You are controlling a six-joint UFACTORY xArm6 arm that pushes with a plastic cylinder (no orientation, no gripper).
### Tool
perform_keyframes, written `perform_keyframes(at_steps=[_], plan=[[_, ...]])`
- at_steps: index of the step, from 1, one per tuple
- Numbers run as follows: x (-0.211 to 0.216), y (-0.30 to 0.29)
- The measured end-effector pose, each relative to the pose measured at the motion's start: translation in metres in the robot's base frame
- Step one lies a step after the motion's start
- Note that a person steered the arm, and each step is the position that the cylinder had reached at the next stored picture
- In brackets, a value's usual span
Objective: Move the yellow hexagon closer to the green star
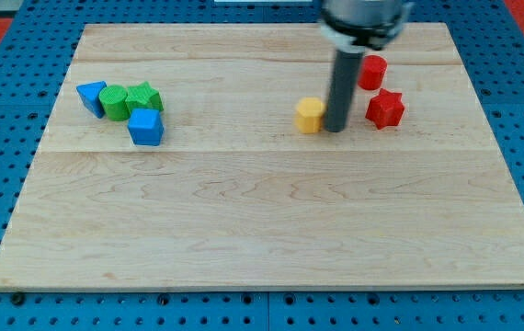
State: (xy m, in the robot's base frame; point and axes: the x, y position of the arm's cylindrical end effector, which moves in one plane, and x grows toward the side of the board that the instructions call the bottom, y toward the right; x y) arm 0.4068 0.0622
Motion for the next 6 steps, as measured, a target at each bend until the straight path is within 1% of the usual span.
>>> perform_keyframes(at_steps=[1,2,3,4,6], plan=[[-0.001,-0.03],[-0.012,0.025],[-0.02,-0.02],[-0.026,-0.088],[-0.068,-0.081]])
